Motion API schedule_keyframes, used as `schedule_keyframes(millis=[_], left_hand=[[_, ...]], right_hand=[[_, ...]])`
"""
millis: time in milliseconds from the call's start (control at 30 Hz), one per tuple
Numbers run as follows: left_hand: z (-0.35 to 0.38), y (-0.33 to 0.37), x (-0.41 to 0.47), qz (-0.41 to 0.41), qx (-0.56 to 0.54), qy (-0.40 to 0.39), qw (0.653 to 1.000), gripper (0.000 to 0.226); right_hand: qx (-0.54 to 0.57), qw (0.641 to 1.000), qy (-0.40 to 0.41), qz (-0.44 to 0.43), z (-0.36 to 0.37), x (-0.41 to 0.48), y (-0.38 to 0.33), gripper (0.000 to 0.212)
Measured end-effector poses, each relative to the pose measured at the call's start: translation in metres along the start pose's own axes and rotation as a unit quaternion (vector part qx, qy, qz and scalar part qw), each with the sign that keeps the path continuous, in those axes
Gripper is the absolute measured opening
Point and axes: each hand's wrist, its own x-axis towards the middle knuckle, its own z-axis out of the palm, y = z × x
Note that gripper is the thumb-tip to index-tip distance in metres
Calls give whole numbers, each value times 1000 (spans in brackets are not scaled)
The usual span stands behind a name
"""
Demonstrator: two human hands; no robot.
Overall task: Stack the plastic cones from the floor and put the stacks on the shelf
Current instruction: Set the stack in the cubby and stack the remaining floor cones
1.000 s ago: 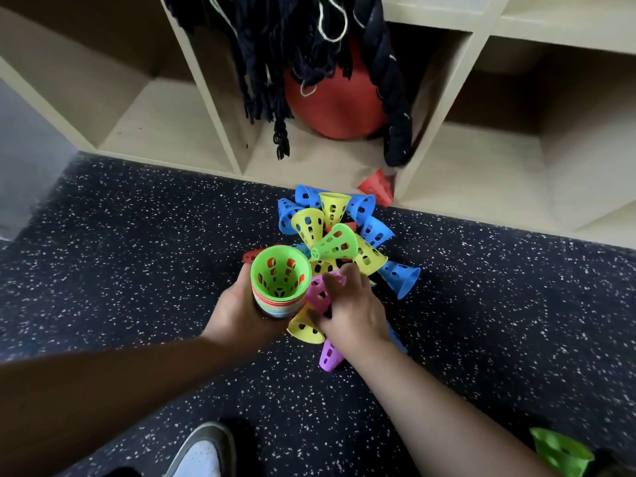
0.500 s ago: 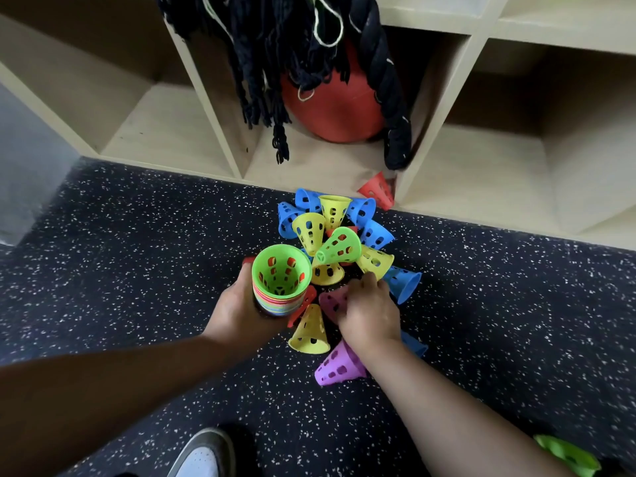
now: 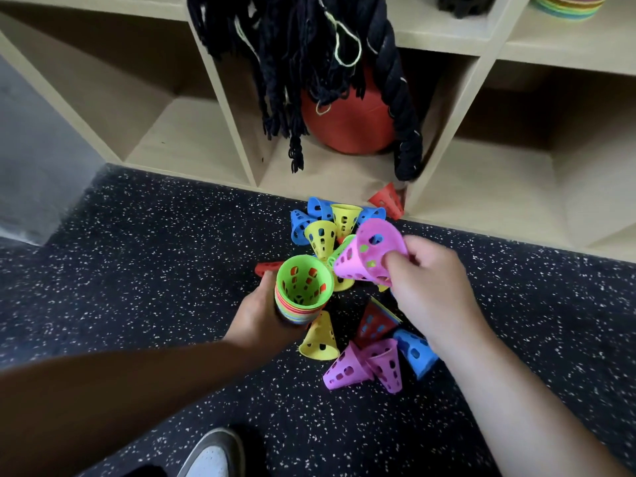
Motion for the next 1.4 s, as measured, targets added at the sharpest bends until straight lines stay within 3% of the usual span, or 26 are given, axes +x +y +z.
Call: schedule_keyframes(millis=[167, 233, 367, 600, 767, 1000, 1133, 1233, 1400], left_hand=[[8, 8, 0, 43, -2, 5, 999, 76], [6, 9, -1, 45, -5, 13, 999, 77], [2, 5, -5, 23, -2, 12, 1000, 78], [-2, 7, -15, 5, 1, 5, 1000, 77], [-7, 10, -25, 5, 4, 4, 1000, 74], [-12, 13, -37, 20, 8, 14, 1000, 76], [-12, 13, -41, 28, 2, 4, 1000, 78], [-11, 14, -44, 26, -5, -2, 1000, 76], [-11, 11, -44, 23, -10, -7, 1000, 71]], right_hand=[[-89, 990, -105, -36, 20, -5, -17, 23], [-79, 993, -80, -23, 20, -6, -8, 29], [-29, 999, -16, -24, 18, -15, 22, 18], [-217, 975, 17, -43, 24, -16, 98, 27], [-286, 958, -27, 6, 32, -15, 126, 35], [-178, 977, 36, 108, 47, -18, 135, 34], [-139, 979, 77, 126, 45, -21, 138, 14], [-70, 988, 100, 95, 37, -26, 130, 3], [48, 988, 144, -41, 11, -44, 76, 6]])
